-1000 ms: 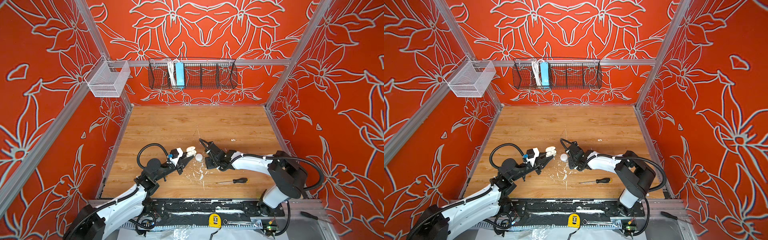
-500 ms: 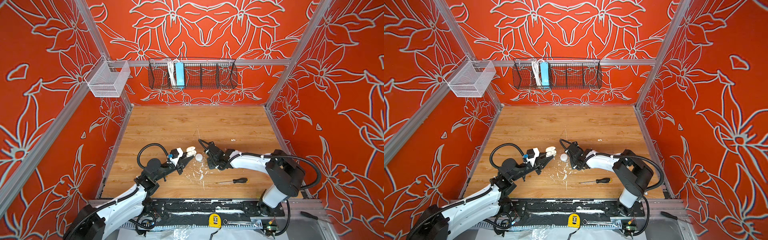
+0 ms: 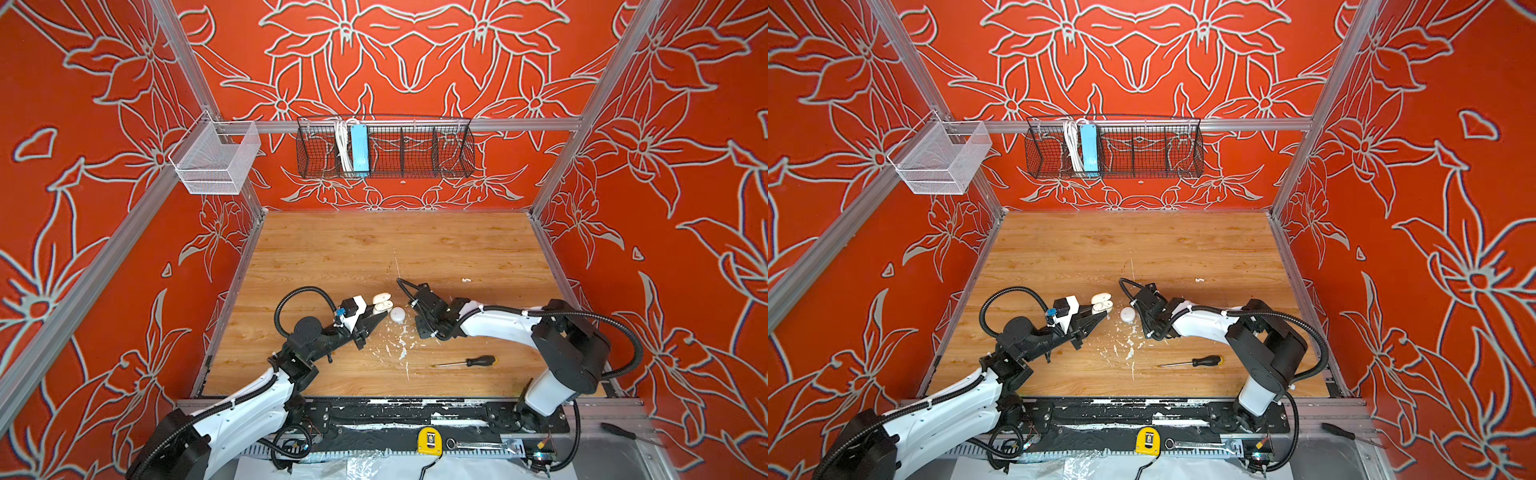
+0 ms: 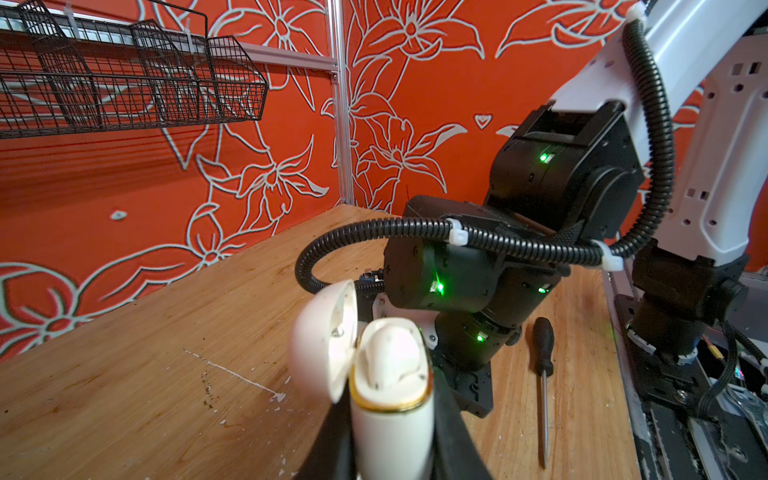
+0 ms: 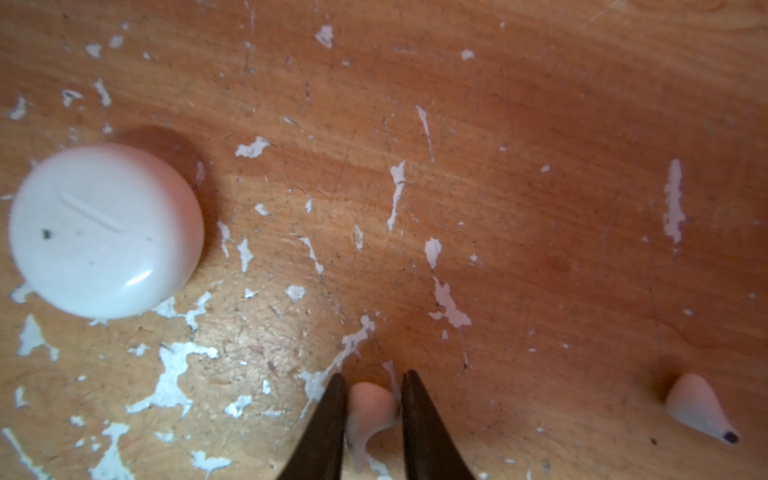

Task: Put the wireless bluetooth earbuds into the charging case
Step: 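Close the right gripper on the white earbud stem, then lift the earbud and carry it with the right gripper toward the case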

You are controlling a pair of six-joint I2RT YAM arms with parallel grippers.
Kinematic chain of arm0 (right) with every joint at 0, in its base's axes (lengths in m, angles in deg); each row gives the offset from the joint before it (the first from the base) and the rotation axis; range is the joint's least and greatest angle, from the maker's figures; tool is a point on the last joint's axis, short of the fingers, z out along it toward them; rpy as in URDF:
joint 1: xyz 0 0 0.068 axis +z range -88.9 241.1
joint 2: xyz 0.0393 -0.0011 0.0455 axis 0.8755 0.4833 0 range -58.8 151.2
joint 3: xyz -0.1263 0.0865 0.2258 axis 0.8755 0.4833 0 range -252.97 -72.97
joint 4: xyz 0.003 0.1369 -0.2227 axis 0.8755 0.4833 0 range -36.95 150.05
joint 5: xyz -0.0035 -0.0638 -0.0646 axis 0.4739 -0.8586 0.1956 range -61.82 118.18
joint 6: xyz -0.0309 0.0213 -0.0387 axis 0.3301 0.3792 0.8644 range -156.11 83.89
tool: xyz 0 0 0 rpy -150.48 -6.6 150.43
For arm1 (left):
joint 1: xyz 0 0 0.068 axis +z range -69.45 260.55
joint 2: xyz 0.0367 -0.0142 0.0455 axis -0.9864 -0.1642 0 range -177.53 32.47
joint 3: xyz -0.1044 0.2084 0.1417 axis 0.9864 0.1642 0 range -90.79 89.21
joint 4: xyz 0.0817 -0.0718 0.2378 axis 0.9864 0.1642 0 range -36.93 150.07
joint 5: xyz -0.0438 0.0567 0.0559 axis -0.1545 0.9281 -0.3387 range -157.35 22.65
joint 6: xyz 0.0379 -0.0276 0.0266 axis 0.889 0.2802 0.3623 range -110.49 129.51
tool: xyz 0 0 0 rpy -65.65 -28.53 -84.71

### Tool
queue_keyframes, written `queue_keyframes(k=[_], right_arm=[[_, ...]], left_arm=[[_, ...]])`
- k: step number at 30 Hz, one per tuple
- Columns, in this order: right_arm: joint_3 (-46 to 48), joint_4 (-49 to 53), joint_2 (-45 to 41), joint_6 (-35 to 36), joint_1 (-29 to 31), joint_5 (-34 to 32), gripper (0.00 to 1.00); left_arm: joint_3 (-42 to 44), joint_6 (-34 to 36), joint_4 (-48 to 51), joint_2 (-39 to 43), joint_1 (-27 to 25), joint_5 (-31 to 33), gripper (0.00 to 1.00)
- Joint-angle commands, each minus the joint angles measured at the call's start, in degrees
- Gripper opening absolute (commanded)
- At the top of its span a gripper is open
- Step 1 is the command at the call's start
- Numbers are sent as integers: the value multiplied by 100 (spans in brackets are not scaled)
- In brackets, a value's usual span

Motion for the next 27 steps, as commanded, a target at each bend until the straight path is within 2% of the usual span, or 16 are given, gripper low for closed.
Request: queue_keyframes(k=[1,8,13,16,20,27], right_arm=[[24,-26,75,-114,-4,25,21],[133,-93,-94,-234,3,-42,18],[177,-82,-581,-281,14,-200,14],[-16,197,-1131,-292,59,-352,13],[-230,579,-2074,-280,285,-921,12],[16,-24,-3505,175,685,-1408,9]], left_arm=[[-162,54,-82,50,-12,-14,0],[-164,54,-74,53,-16,-19,0],[-175,15,-90,22,-17,-8,0],[-95,-110,-250,31,-16,121,0],[-61,-122,-285,92,-16,214,0],[-44,-69,-335,14,-17,214,0]])
